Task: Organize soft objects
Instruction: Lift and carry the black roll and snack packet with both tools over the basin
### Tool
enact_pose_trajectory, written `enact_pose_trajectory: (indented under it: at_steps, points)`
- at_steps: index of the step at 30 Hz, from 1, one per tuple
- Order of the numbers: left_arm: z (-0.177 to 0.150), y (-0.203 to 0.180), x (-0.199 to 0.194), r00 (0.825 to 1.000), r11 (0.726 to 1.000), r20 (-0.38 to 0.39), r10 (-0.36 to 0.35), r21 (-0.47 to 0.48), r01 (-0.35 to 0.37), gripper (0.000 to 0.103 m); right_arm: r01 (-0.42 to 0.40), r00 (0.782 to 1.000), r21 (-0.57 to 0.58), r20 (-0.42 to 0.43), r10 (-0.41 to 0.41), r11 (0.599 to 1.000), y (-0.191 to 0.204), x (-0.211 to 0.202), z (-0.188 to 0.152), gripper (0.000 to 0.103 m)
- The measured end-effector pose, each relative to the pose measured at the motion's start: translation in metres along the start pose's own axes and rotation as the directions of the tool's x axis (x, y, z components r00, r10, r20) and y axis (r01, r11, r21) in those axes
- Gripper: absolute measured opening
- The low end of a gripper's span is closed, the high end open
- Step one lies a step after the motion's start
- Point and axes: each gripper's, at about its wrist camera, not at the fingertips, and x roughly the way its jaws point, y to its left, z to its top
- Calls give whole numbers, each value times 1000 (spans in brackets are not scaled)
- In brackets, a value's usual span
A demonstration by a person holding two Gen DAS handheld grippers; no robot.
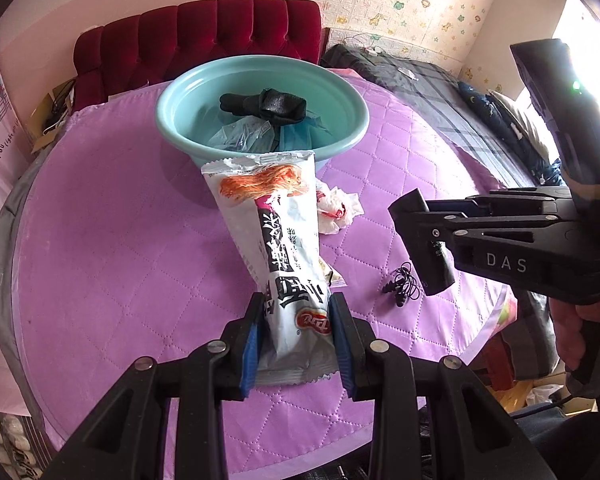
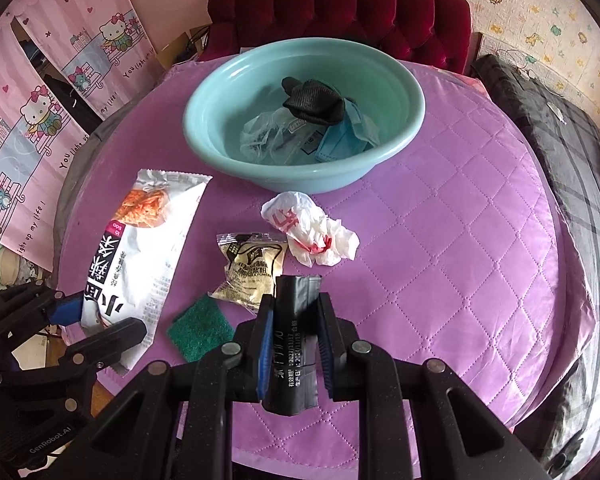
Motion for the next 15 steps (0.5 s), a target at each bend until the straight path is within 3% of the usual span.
enact_pose_trajectory:
  at_steps: [15]
  points:
    - [41, -1, -9, 999, 999, 35, -17, 31, 16, 35, -6, 998, -36, 66, 9, 999, -1, -23, 44, 20]
